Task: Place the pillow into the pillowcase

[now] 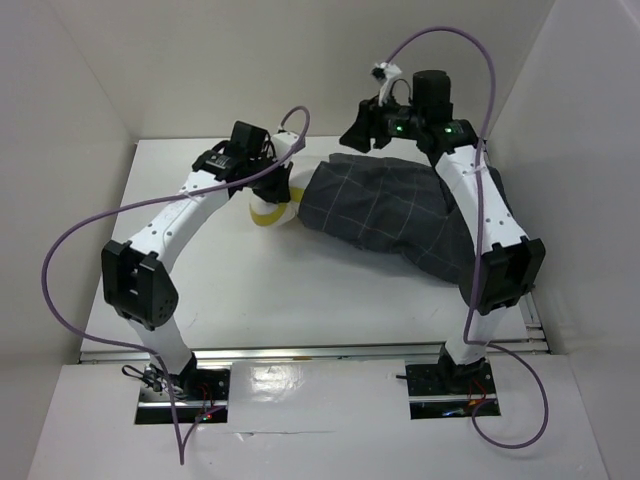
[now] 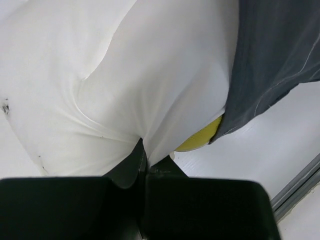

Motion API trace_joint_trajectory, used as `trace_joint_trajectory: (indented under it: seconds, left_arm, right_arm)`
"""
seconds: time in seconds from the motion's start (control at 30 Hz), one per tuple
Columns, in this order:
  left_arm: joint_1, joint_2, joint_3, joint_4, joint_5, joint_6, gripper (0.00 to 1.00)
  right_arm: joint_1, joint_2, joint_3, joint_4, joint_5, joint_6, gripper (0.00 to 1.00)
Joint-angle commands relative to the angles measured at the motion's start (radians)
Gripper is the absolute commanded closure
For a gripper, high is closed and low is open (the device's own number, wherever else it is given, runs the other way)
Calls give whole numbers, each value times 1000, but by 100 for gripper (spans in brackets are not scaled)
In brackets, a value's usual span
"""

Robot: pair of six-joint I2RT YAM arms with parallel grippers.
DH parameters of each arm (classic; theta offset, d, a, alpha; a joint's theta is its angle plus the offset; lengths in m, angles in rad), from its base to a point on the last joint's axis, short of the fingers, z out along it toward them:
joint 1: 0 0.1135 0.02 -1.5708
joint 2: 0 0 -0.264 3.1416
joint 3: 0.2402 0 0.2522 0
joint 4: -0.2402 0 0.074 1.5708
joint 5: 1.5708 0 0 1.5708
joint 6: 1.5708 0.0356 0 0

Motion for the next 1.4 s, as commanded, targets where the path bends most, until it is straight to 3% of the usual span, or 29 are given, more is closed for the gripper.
trace_joint_trajectory:
  seconds: [0.0,0.27,0.3,0.37,0.4,0.5,0.7,0.77,0.87,0.97,1.07,1.23,1.37]
  left_arm:
    - [15,-116,-50,69,-43,49,100]
    - [-45,-258,-266,49,-165,235,98]
    - [-57,-281,-298,49,-183,276,79]
    - [-79,-355,-392,93,-221,304,56]
    - [-88,-389,-414,135,-241,304,34]
    - [-88,-389,-408,155,-278,268,18]
    - [-16,-195,-155,122,-290,160,11]
    - [27,-113,-63,98,-250,131,0]
    - [93,94,178,-9,-143,108,0]
    - [156,331,559,-169,53,96,0]
    - [196,480,738,-271,155,126,0]
    - [251,528,628,-187,181,128,0]
    - [318,588,629,-175,181,76,0]
  right_arm:
    - [-48,-49,-13,102,109,59,39]
    - [-60,144,151,-54,120,79,39]
    - [-60,144,151,-54,106,79,39]
    - [-60,173,137,-54,88,79,39]
    - [-60,183,137,-66,75,79,39]
    - [-60,204,127,-76,51,79,40]
    - [-42,239,114,-112,13,62,45]
    - [-32,248,114,-125,-15,35,46]
    - [-13,249,76,-152,-47,-8,49]
    - [17,227,38,-161,-57,-45,50]
    - [43,204,16,-152,-32,-83,50]
    - [43,195,-22,-172,-41,-117,50]
    - [43,186,-33,-182,-32,-140,50]
